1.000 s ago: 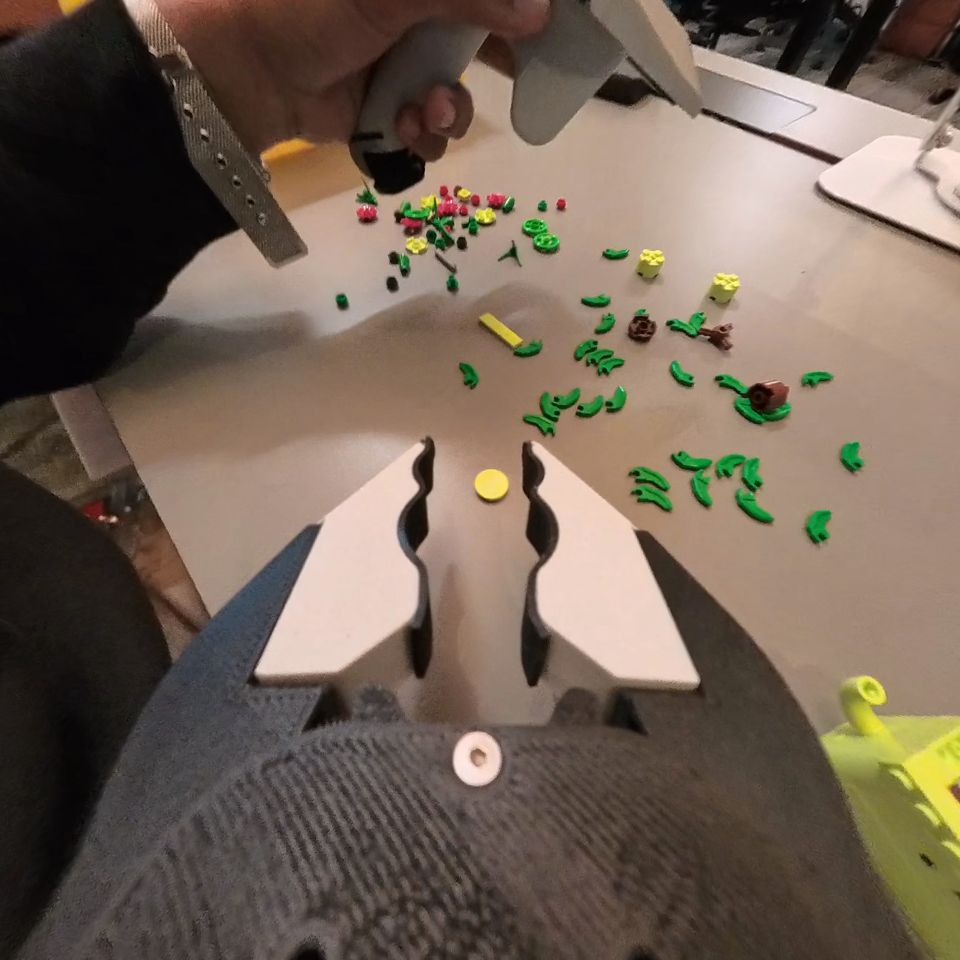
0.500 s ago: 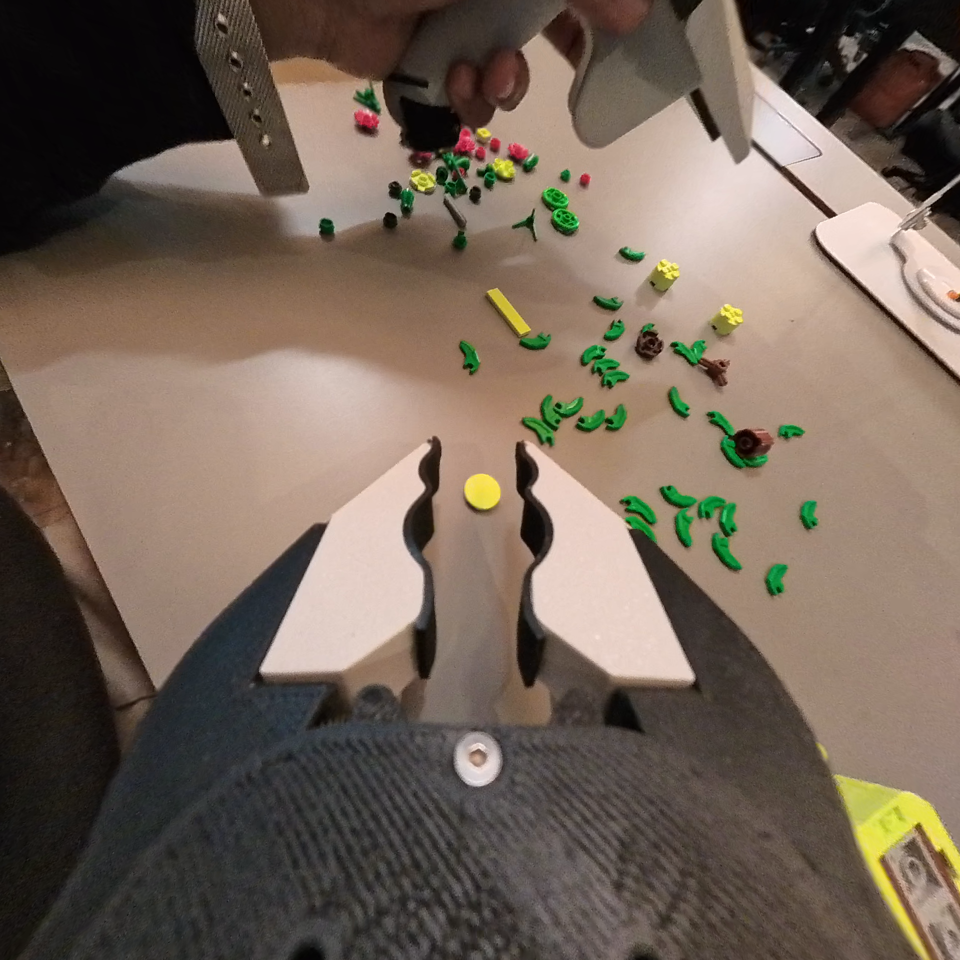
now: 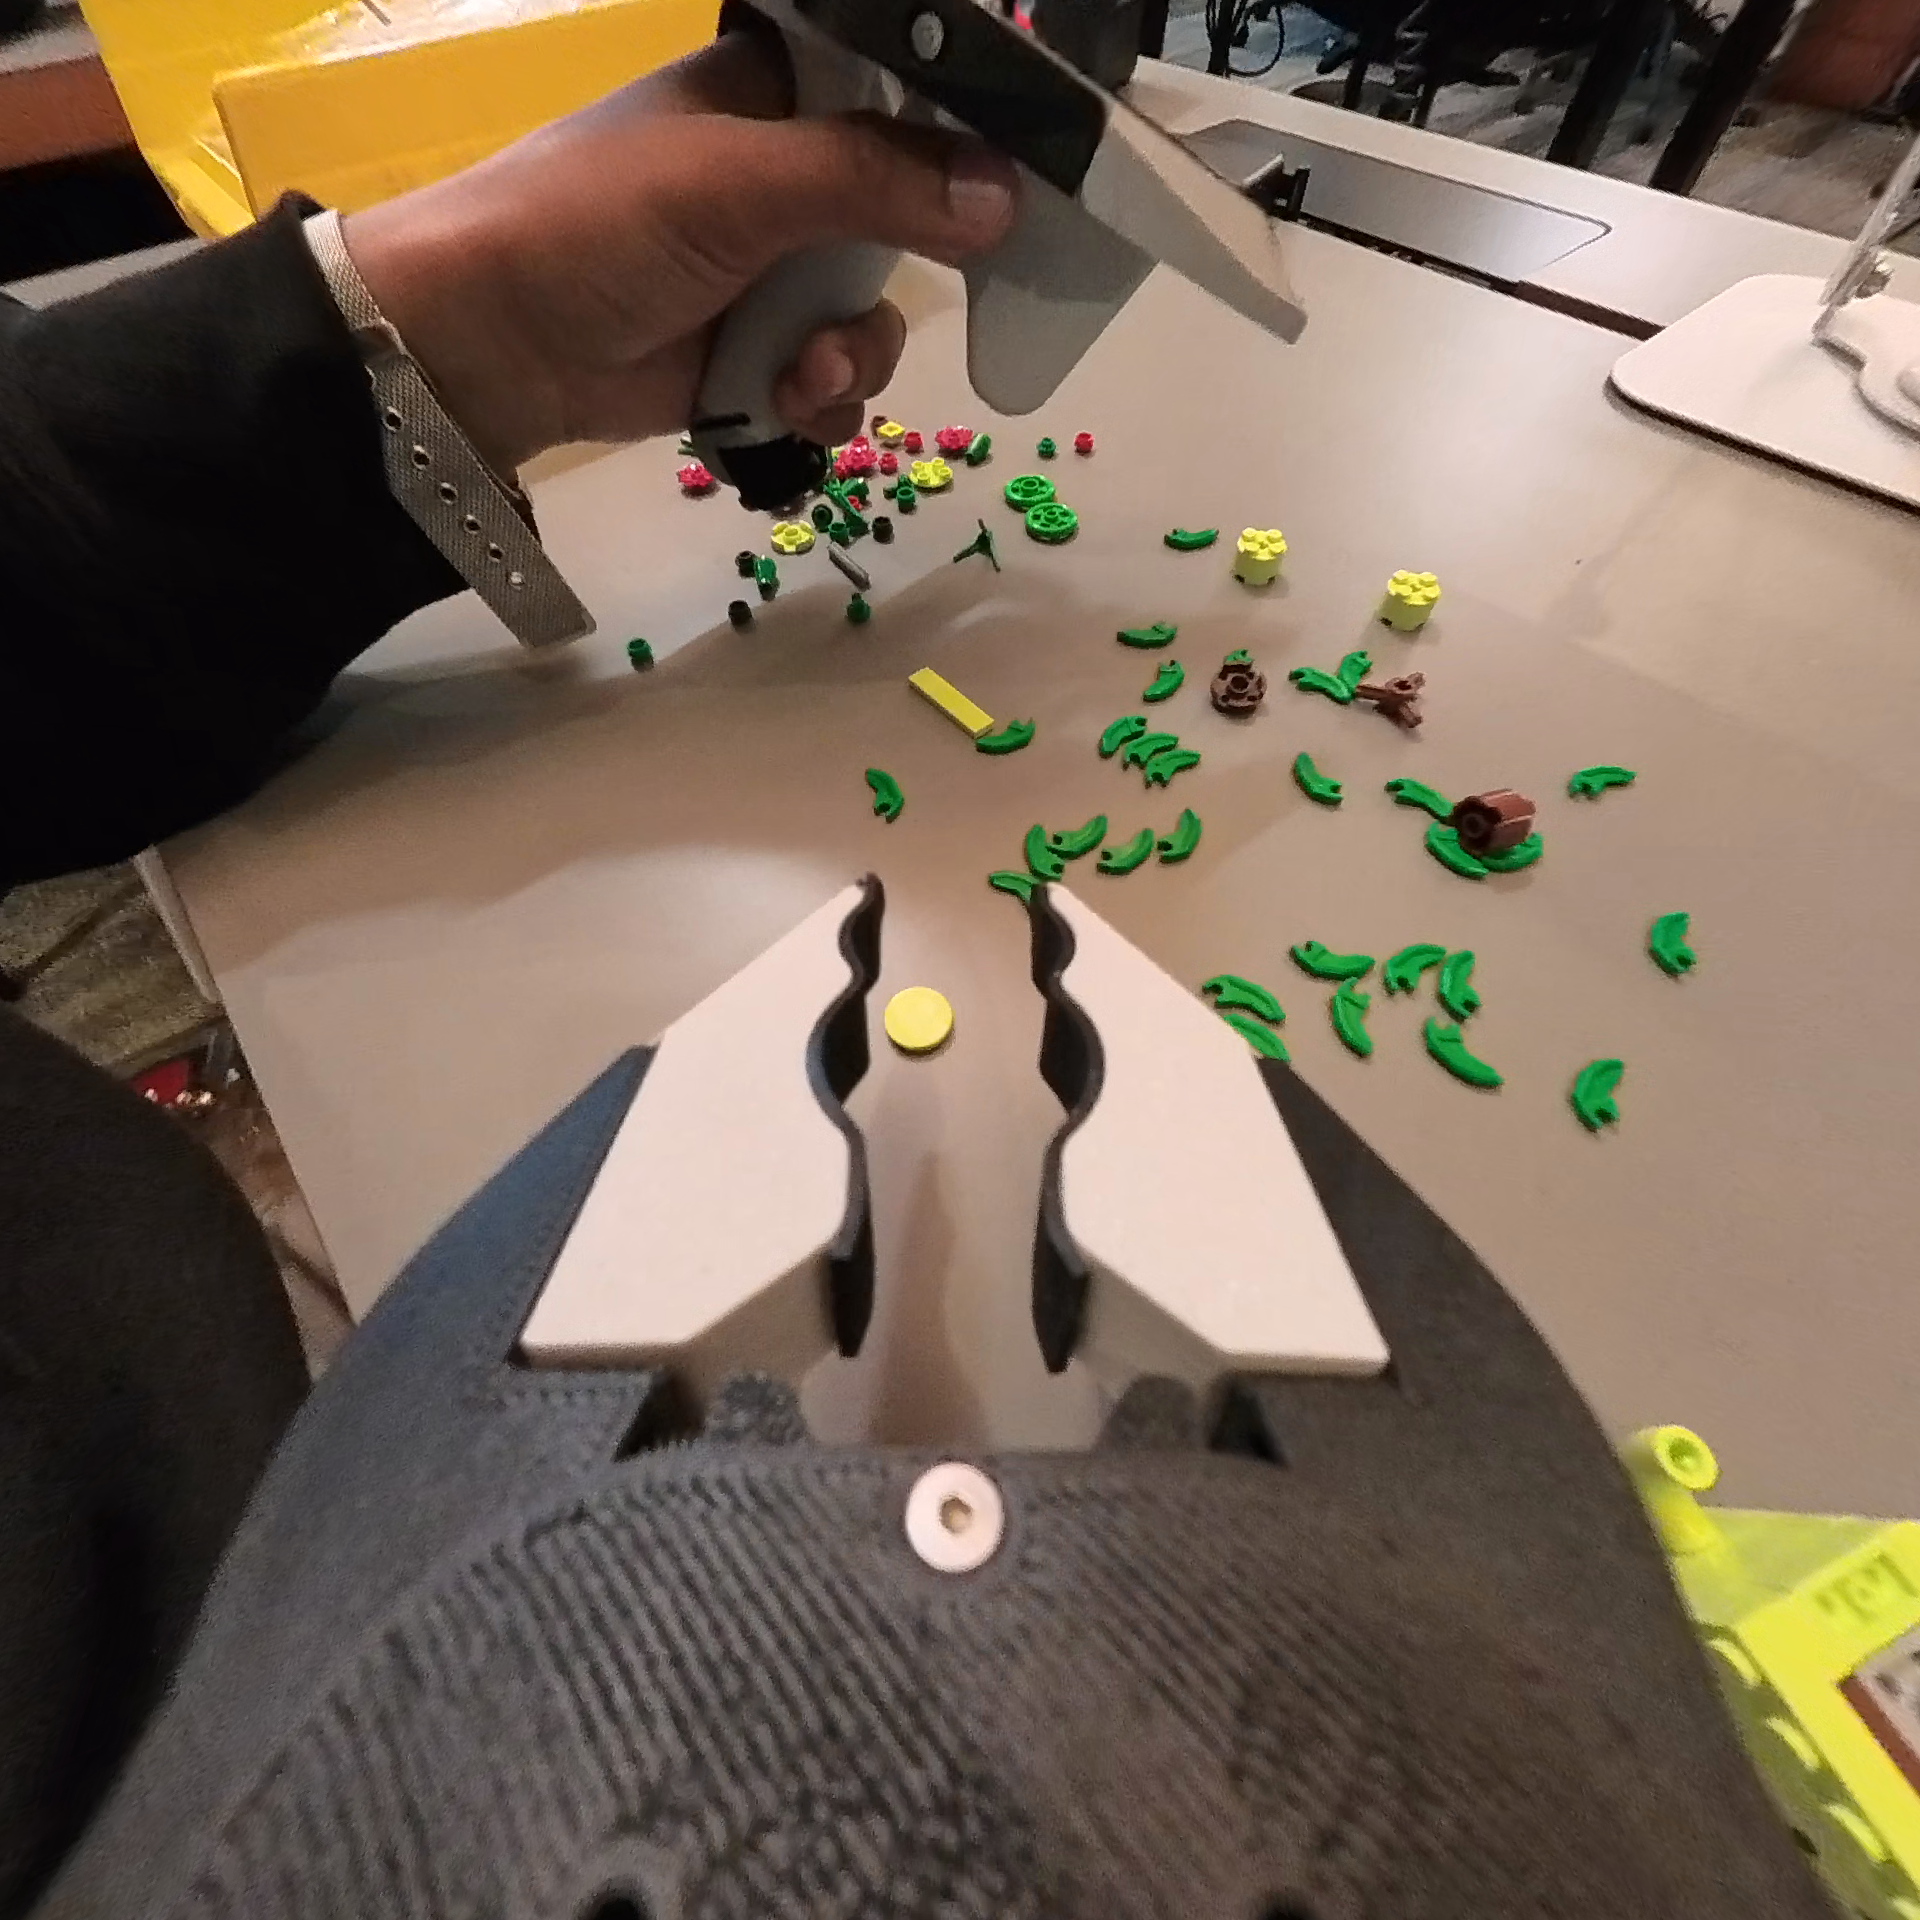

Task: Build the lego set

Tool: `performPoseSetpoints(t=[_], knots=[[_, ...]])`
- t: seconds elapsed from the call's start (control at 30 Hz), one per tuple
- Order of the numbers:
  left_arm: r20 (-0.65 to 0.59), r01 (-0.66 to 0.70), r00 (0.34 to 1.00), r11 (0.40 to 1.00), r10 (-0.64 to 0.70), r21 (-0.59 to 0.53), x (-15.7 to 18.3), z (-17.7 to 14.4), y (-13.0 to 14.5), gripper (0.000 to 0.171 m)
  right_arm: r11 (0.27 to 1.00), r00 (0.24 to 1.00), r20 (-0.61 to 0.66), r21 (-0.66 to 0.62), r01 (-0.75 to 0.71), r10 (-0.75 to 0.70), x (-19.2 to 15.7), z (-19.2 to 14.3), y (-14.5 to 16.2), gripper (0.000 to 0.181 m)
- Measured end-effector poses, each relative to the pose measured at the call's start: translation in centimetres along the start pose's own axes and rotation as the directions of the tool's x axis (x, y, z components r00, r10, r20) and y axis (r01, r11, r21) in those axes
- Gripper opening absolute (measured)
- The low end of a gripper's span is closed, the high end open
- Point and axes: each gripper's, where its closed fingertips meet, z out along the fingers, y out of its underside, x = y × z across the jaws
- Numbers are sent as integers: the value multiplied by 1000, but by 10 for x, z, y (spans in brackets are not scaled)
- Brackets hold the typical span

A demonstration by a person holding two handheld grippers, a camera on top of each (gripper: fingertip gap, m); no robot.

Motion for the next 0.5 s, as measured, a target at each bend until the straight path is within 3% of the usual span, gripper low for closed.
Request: performPoseSetpoints(t=[0.43,0.5], knots=[[-27,-47,998,997,49,69,8,-8,-12,0,1000,1000,5,-8,-13,13,1,1,1,26],[-45,-43,998,997,46,64,10,-8,-12,0,1000,1000,5,-9,-11,11,0,1,1,26]])
